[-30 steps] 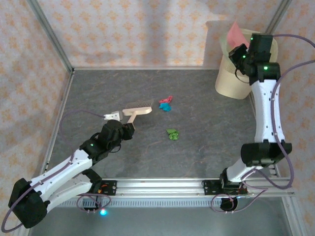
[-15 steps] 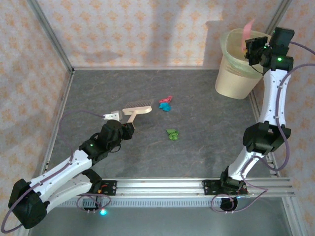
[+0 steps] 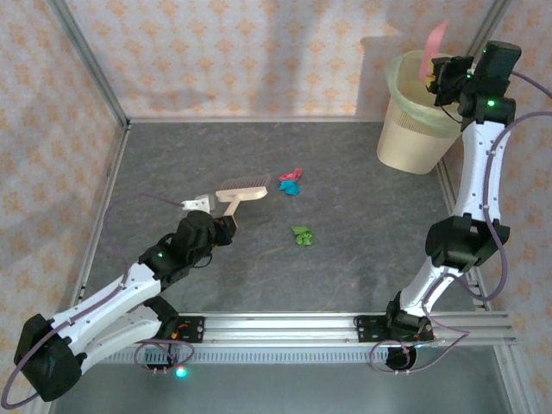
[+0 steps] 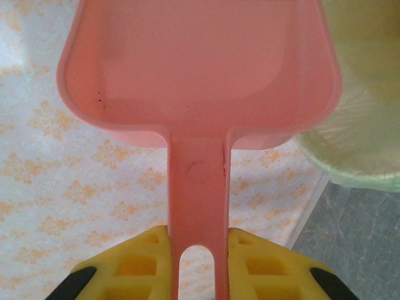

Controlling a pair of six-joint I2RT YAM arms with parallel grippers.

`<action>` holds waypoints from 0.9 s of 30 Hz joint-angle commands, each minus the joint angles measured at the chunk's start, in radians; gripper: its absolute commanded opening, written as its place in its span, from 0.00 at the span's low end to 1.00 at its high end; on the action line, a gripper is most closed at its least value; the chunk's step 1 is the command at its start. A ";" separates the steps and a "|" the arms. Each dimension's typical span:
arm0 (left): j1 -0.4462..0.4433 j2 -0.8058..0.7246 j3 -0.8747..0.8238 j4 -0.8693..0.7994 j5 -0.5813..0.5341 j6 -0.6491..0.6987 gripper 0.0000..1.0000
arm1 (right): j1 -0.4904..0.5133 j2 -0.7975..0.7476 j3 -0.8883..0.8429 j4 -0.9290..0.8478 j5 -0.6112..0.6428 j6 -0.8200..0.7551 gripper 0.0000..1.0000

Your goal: Sweep away the paper scraps from the table

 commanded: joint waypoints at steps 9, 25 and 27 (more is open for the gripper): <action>-0.006 -0.106 -0.017 0.055 -0.054 0.026 0.00 | 0.387 -0.274 -0.023 -0.208 0.157 -0.554 0.00; -0.005 -0.241 -0.050 -0.025 -0.241 0.002 0.00 | 0.856 -0.680 -0.915 -0.228 0.497 -0.809 0.00; -0.005 -0.219 -0.043 -0.013 -0.216 0.013 0.00 | 0.888 -0.681 -0.969 -0.255 0.564 -0.788 0.00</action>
